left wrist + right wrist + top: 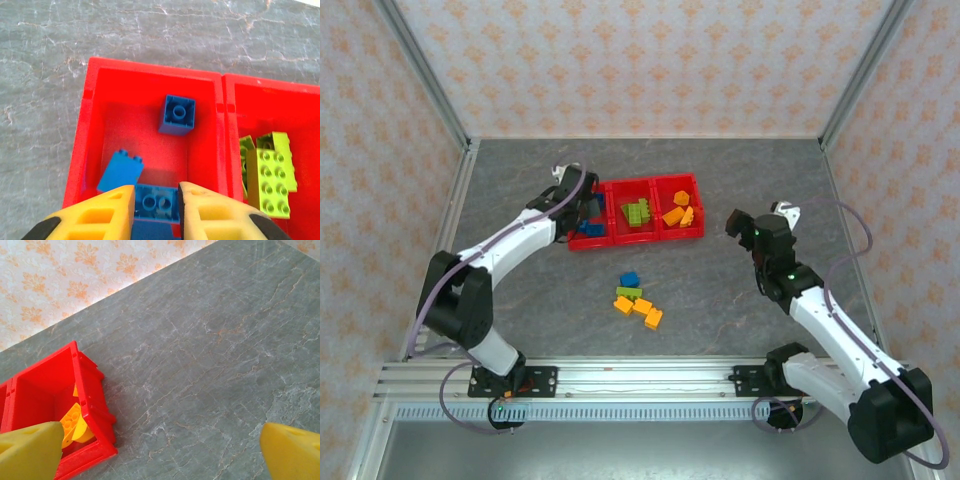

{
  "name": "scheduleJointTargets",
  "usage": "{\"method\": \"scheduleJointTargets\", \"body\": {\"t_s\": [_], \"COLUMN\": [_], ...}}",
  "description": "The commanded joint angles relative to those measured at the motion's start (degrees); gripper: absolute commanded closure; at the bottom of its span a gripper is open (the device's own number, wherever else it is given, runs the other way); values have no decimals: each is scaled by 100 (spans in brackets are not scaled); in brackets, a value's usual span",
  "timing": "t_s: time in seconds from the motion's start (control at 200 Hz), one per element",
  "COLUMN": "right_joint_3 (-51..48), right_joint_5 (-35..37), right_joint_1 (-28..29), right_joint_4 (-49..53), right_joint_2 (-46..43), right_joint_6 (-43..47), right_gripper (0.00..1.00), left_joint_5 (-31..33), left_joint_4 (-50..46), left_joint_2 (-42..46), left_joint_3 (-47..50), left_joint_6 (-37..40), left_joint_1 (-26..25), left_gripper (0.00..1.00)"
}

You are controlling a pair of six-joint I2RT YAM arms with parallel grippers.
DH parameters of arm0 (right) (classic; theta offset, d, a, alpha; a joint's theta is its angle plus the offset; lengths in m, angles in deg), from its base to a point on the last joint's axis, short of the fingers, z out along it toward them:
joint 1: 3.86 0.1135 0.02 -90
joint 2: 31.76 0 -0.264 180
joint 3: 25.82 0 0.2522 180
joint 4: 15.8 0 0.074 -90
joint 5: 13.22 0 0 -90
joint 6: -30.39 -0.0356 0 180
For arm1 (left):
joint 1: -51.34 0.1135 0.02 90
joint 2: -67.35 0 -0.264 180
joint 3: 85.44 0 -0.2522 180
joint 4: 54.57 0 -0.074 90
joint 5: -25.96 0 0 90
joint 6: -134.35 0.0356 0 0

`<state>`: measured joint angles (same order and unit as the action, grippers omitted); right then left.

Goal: Sort the legos into containers by color
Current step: Place the lego in the container.

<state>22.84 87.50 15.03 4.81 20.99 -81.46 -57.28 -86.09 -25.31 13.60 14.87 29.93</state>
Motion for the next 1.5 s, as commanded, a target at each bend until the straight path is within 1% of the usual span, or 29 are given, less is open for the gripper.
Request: {"method": "scheduleJointTargets", "body": {"t_s": [0.0,0.33,0.471,0.561,0.666,0.756,0.871,0.931,1.106,1.161,1.306,1.497], "right_joint_3": [-97,-1,49,62,63,68,62,60,39,41,41,18], "right_joint_5": [234,318,436,496,520,499,473,457,392,353,255,117], "right_joint_1": [-44,-43,-43,-41,-49,-52,-48,-52,-48,-53,-52,-47], "right_joint_4": [126,117,152,147,113,83,47,33,-47,-75,-152,-275], "right_joint_2": [-116,15,27,31,76,139,239,273,337,376,504,684], "right_joint_6": [55,209,308,369,400,388,366,349,296,276,192,92], "right_gripper": [0,0,0,0,0,0,0,0,0,0,0,0], "left_joint_5": [3,-77,-140,-200,-178,-176,-150,-170,-385,-453,-385,-303], "left_joint_4": [315,1020,1041,1166,1187,1204,1244,1266,986,908,629,350], "left_joint_2": [-383,-1227,-1502,-1571,-1606,-1524,-1299,-1139,-745,-622,-232,359], "left_joint_3": [-329,-738,-948,-953,-963,-880,-687,-567,-355,-235,155,832], "left_joint_6": [117,46,71,107,100,100,134,157,271,274,269,-112], "left_joint_1": [112,363,457,471,471,472,479,476,462,417,169,-475], "left_gripper": [74,73,72,70,64,55,36,25,10,1,1,1]}}
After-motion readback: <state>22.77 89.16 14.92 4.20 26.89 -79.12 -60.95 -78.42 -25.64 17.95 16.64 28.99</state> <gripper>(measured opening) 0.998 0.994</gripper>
